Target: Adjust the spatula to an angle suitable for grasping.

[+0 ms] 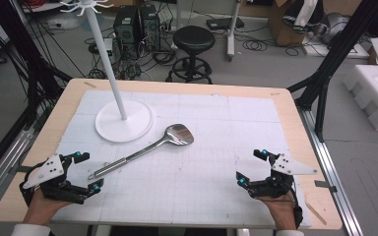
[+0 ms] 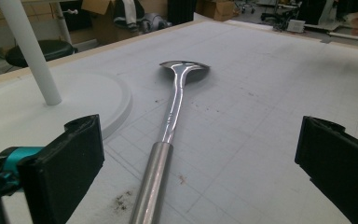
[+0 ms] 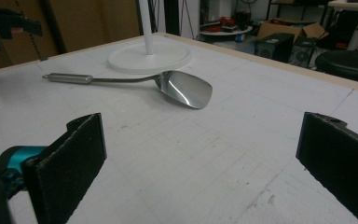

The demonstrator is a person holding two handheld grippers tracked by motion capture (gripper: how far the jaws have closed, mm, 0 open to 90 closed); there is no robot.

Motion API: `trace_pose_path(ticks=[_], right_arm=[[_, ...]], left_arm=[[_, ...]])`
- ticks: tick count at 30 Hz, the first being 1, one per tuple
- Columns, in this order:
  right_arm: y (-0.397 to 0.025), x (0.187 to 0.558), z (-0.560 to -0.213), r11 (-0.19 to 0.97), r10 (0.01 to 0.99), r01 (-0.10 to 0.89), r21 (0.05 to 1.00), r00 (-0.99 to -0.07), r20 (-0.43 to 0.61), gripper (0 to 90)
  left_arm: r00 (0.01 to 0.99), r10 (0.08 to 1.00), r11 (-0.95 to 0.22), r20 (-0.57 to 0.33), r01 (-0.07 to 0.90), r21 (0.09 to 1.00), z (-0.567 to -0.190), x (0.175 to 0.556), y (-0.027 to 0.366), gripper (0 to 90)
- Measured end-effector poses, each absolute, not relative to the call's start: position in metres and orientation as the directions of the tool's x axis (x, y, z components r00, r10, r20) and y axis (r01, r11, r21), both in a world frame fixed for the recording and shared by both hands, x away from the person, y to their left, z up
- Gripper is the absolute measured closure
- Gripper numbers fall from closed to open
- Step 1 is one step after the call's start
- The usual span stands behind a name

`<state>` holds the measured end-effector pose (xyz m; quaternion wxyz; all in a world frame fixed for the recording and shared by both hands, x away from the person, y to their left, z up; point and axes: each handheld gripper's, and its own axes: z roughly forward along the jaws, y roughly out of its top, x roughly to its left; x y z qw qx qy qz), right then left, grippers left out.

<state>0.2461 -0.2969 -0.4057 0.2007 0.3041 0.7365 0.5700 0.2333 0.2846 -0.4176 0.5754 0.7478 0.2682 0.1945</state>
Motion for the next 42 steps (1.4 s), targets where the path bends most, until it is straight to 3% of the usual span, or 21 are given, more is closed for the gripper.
trace_pose_path(ticks=[15, 28, 31, 42], right_arm=[[-0.299, 0.254, -0.408, 0.153, 0.679, 0.232, 0.96, -0.731, 0.069, 0.4], [-0.298, 0.252, -0.407, 0.152, 0.678, 0.237, 0.959, -0.731, 0.073, 0.4], [-0.299, 0.253, -0.408, 0.149, 0.68, 0.24, 0.959, -0.729, 0.077, 0.4], [-0.293, 0.252, -0.408, 0.167, 0.667, 0.24, 0.956, -0.742, 0.07, 0.3]], left_arm=[[0.796, 0.605, -0.245, -0.01, 0.198, 0.949, -0.399, 0.242, 0.28, 1.7], [0.821, 0.571, -0.424, 0.025, 0.269, 0.864, -0.352, 0.292, 0.246, 1.7], [0.819, 0.57, -0.449, 0.071, 0.238, 0.861, -0.349, 0.303, 0.238, 1.7], [0.866, 0.496, -0.567, 0.062, 0.269, 0.779, -0.361, 0.342, 0.204, 2.5]])
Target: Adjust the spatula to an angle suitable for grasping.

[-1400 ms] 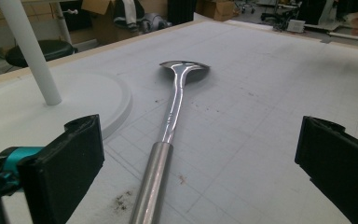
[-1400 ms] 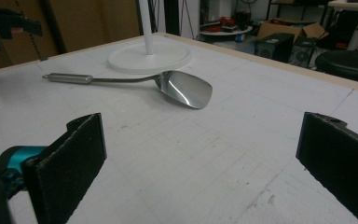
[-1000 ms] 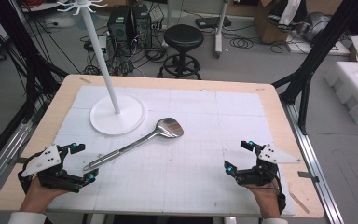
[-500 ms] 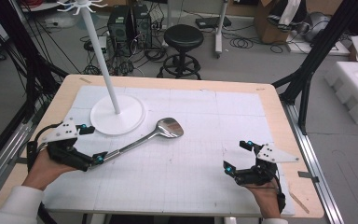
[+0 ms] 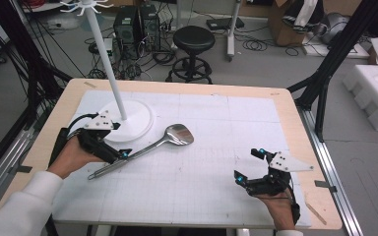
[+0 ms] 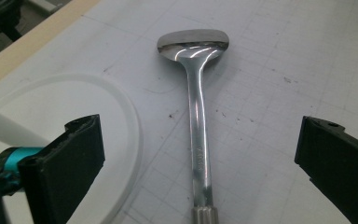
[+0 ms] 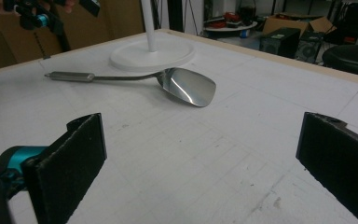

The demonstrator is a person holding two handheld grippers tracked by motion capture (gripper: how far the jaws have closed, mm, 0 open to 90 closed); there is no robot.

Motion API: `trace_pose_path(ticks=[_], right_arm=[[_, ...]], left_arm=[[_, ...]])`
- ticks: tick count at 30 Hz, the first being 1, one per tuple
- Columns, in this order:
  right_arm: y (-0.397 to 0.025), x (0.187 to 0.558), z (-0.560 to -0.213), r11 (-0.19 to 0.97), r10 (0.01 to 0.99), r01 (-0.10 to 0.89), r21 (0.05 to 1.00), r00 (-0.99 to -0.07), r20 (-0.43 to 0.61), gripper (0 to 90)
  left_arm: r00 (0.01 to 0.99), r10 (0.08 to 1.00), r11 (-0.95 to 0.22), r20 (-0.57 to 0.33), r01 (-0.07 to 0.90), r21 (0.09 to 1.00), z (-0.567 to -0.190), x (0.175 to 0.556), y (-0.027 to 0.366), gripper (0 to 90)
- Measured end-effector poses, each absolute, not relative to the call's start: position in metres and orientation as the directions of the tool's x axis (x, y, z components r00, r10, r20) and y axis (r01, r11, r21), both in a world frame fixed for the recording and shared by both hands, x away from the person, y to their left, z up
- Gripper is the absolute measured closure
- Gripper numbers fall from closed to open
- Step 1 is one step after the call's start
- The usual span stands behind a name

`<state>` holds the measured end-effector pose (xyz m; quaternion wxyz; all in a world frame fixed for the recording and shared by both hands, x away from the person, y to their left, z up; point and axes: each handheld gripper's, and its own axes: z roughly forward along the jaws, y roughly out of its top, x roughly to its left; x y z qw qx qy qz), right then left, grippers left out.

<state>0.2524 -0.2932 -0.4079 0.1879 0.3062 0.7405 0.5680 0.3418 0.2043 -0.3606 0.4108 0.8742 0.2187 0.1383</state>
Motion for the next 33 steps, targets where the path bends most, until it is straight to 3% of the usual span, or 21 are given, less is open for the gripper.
trace_pose_path(ticks=[19, 33], right_arm=[[-0.293, 0.252, -0.408, 0.17, 0.662, 0.237, 0.957, -0.747, 0.067, 0.3], [-0.293, 0.252, -0.408, 0.17, 0.658, 0.237, 0.956, -0.75, 0.069, 0.3]], left_arm=[[0.891, 0.452, -0.685, 0.034, 0.323, 0.653, -0.386, 0.372, 0.166, 9.9], [0.897, 0.442, -0.734, 0.001, 0.361, 0.575, -0.403, 0.382, 0.151, 20.9]])
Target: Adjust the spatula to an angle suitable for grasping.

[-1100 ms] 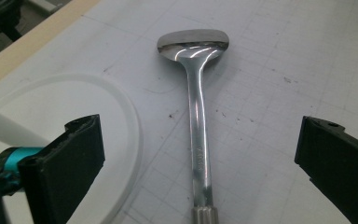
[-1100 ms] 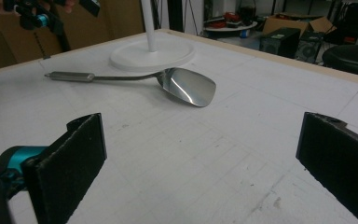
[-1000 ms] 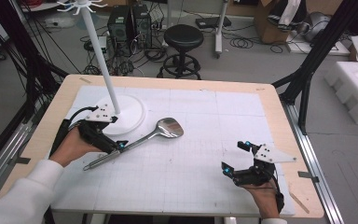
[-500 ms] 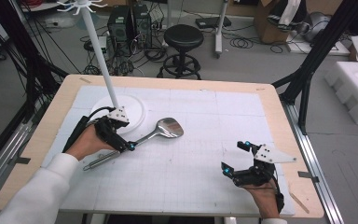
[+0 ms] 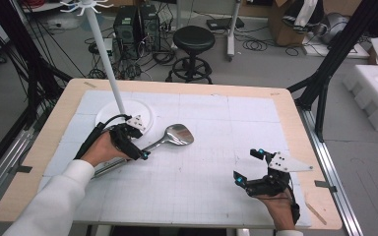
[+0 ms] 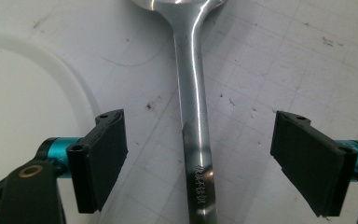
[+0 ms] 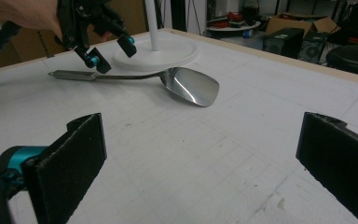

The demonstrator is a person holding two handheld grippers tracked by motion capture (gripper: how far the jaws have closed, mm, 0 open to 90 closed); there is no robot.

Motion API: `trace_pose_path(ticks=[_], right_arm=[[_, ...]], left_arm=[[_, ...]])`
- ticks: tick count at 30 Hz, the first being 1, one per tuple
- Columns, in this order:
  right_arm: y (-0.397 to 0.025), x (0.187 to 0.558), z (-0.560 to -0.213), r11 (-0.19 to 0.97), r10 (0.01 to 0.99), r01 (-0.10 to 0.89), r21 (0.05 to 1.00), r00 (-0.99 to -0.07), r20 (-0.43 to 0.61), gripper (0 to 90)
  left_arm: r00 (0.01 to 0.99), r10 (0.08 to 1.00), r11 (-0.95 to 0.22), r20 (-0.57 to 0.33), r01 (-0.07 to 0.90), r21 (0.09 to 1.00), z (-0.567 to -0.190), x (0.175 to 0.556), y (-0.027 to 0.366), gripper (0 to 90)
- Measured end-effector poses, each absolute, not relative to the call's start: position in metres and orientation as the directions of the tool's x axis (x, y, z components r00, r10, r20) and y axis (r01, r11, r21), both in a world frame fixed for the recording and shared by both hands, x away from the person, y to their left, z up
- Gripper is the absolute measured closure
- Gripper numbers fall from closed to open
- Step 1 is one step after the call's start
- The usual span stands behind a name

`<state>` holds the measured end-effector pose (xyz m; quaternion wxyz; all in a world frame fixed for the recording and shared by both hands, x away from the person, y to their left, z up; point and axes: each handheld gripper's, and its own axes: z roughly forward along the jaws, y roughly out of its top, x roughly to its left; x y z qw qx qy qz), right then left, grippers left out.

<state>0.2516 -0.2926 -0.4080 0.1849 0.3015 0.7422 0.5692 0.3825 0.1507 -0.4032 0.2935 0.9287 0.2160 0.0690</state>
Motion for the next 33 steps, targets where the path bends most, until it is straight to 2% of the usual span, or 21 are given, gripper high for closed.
trace_pose_path(ticks=[8, 12, 14, 25, 33], right_arm=[[-0.293, 0.252, -0.408, 0.17, 0.66, 0.236, 0.957, -0.749, 0.067, 0.4], [-0.293, 0.252, -0.408, 0.171, 0.659, 0.235, 0.957, -0.749, 0.066, 0.4], [-0.293, 0.252, -0.408, 0.17, 0.66, 0.236, 0.957, -0.748, 0.068, 0.4], [-0.292, 0.252, -0.409, 0.171, 0.657, 0.239, 0.956, -0.75, 0.07, 0.4], [-0.293, 0.252, -0.409, 0.173, 0.656, 0.232, 0.957, -0.752, 0.064, 0.4]], left_arm=[[0.903, 0.43, -0.764, -0.012, 0.371, 0.528, -0.411, 0.385, 0.145, 26.8], [0.897, 0.441, -0.765, -0.018, 0.387, 0.516, -0.413, 0.387, 0.146, 32.9], [0.895, 0.446, -0.766, -0.024, 0.396, 0.507, -0.414, 0.387, 0.146, 38.8], [0.897, 0.441, -0.785, -0.021, 0.397, 0.475, -0.418, 0.388, 0.142, 55.1], [0.888, 0.459, -0.774, -0.037, 0.42, 0.474, -0.419, 0.39, 0.143, 61.0]])
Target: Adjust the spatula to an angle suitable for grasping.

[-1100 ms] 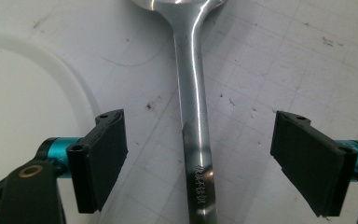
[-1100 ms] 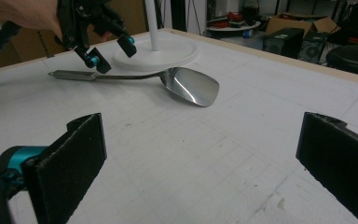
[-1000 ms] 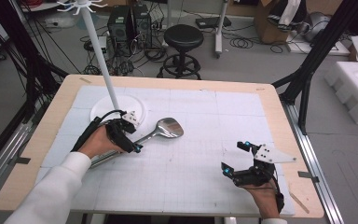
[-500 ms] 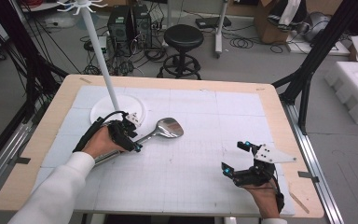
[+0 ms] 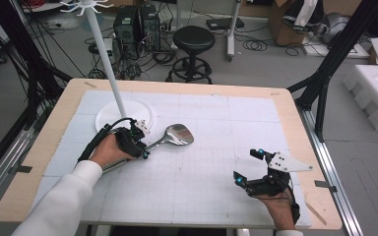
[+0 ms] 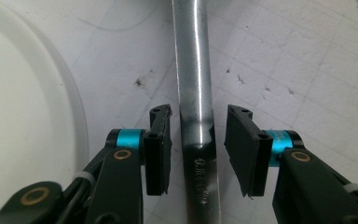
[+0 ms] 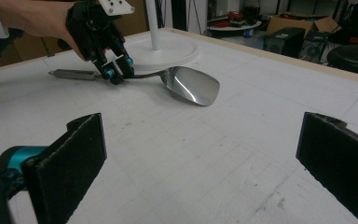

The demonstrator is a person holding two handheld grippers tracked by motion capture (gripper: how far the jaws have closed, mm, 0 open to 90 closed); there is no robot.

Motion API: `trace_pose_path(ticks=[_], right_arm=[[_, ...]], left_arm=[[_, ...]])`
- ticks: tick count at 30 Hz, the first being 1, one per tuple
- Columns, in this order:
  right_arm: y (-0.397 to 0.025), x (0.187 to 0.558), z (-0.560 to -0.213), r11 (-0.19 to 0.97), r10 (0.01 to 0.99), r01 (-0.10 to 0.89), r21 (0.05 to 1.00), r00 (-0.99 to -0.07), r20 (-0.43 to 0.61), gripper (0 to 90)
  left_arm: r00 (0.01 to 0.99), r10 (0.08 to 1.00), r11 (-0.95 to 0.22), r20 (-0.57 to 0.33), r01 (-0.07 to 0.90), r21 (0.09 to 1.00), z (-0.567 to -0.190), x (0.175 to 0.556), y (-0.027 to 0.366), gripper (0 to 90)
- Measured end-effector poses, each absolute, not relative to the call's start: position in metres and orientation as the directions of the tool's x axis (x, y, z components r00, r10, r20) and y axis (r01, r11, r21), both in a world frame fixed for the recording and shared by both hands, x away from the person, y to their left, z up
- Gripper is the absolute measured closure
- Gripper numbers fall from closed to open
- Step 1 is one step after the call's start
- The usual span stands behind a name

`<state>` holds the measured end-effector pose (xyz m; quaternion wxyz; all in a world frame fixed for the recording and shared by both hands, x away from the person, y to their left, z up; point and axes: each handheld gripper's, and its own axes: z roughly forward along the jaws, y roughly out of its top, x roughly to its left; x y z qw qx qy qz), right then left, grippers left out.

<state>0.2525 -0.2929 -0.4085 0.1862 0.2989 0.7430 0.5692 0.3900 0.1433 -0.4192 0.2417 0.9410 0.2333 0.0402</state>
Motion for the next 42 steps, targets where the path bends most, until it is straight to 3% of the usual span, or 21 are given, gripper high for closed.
trace_pose_path(ticks=[12, 15, 35, 42], right_arm=[[-0.293, 0.252, -0.409, 0.173, 0.655, 0.232, 0.957, -0.753, 0.064, 0.4], [-0.293, 0.252, -0.409, 0.171, 0.655, 0.232, 0.958, -0.753, 0.066, 0.4], [-0.294, 0.252, -0.409, 0.169, 0.654, 0.234, 0.958, -0.753, 0.068, 0.4], [-0.294, 0.252, -0.409, 0.17, 0.655, 0.23, 0.958, -0.753, 0.065, 0.4]], left_arm=[[0.887, 0.458, -0.776, -0.062, 0.433, 0.459, -0.421, 0.392, 0.145, 71.4], [0.864, 0.497, -0.759, -0.075, 0.475, 0.446, -0.42, 0.392, 0.144, 74.2], [0.886, 0.459, -0.767, -0.064, 0.432, 0.475, -0.408, 0.385, 0.149, 75.0], [0.904, 0.422, -0.747, -0.069, 0.389, 0.539, -0.393, 0.375, 0.153, 75.1]])
